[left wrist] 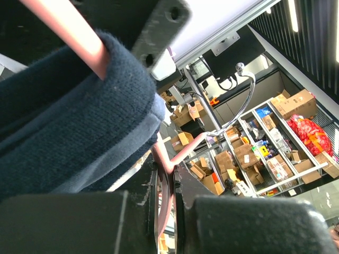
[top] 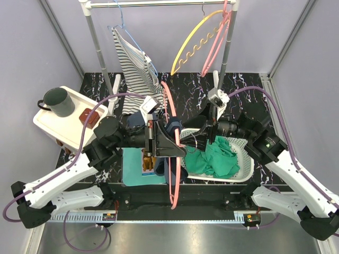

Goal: Remove the tank top from the hanger

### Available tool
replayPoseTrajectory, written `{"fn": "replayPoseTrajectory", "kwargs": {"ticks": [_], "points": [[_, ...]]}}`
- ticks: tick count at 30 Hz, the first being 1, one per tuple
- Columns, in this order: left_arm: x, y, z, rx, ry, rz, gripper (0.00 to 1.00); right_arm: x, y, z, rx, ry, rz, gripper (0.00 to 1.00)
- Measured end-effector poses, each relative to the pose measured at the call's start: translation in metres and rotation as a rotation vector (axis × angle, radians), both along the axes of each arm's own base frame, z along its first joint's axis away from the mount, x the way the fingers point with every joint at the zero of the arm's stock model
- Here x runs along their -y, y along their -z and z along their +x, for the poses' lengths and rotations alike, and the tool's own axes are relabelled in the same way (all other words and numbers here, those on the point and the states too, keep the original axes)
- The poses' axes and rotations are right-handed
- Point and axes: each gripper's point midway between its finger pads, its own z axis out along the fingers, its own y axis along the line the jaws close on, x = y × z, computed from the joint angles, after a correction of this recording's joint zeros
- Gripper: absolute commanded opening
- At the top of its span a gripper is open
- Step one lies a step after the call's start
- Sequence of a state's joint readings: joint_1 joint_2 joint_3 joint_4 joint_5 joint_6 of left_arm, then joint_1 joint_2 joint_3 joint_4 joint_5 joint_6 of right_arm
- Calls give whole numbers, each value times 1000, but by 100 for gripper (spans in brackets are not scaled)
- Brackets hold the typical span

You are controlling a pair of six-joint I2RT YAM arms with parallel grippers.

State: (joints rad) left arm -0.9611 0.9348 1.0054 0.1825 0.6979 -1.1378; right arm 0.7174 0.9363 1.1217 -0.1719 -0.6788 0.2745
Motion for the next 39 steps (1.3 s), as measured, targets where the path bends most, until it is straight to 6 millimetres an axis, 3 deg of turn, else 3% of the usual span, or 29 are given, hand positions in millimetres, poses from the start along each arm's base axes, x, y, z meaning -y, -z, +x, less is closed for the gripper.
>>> {"fn": "replayPoseTrajectory", "kwargs": {"ticks": [6, 9, 14, 17, 28, 34, 39], "points": [[4, 5, 2, -6, 8, 13, 0, -5, -3, -17, 25, -113, 44, 85], [7, 8, 3, -12, 11, 22, 0, -6, -3, -19, 27, -128, 54, 69], [11, 12, 6, -9, 9, 32, 0, -6, -13, -2, 32, -37, 91, 17], [13, 18, 8, 3, 5, 48, 0, -7, -17, 16, 27, 49, 108, 0], [15, 61, 26, 114, -70, 185, 0, -14, -39, 87, 13, 331, 111, 0], [11, 75, 18, 172, -12, 214, 0, -26, -65, 131, 14, 452, 86, 0], [4, 84, 3, 207, 64, 217, 0, -35, -60, 159, -21, 510, 38, 0]]}}
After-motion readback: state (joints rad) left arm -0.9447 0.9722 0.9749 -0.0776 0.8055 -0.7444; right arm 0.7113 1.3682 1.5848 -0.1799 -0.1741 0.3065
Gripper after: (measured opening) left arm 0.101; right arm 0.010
